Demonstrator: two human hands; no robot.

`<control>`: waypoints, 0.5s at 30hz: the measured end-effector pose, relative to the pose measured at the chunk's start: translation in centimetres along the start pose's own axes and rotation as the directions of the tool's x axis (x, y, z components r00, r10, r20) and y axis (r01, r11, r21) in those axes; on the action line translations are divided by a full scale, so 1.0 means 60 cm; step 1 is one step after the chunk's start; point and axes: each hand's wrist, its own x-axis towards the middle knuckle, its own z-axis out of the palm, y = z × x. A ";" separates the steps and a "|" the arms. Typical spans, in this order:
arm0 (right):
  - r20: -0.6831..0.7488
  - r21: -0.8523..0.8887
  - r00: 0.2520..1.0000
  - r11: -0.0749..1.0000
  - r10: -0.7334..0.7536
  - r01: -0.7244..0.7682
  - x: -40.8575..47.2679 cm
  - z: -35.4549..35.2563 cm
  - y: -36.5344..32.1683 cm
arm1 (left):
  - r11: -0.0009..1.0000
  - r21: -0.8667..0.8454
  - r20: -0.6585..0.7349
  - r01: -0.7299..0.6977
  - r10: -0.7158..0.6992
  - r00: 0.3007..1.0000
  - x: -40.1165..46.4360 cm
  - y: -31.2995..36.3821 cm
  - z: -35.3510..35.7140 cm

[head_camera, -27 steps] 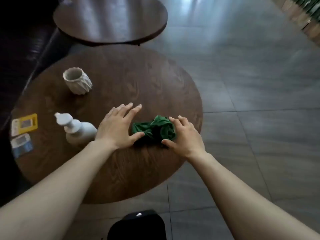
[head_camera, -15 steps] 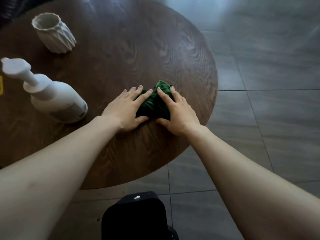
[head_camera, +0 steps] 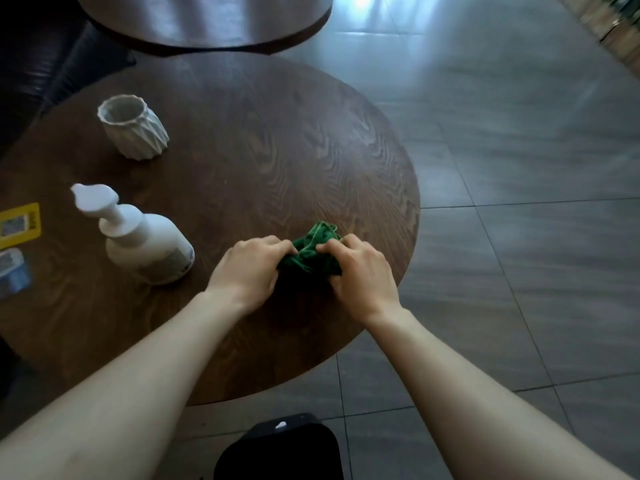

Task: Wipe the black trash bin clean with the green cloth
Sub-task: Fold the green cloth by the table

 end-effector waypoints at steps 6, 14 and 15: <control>-0.020 -0.009 0.999 0.999 0.033 -0.033 -0.063 -0.082 -0.074 | 0.997 -0.069 -0.044 0.017 -0.021 0.999 -0.081 0.032 -0.083; -0.069 -0.025 0.995 0.997 0.076 -0.078 -0.166 -0.256 -0.210 | 0.994 -0.105 -0.091 -0.038 0.029 0.995 -0.202 0.086 -0.268; -0.085 -0.036 0.994 0.996 0.075 -0.079 -0.176 -0.282 -0.226 | 0.993 -0.106 -0.102 -0.056 0.045 0.994 -0.216 0.092 -0.293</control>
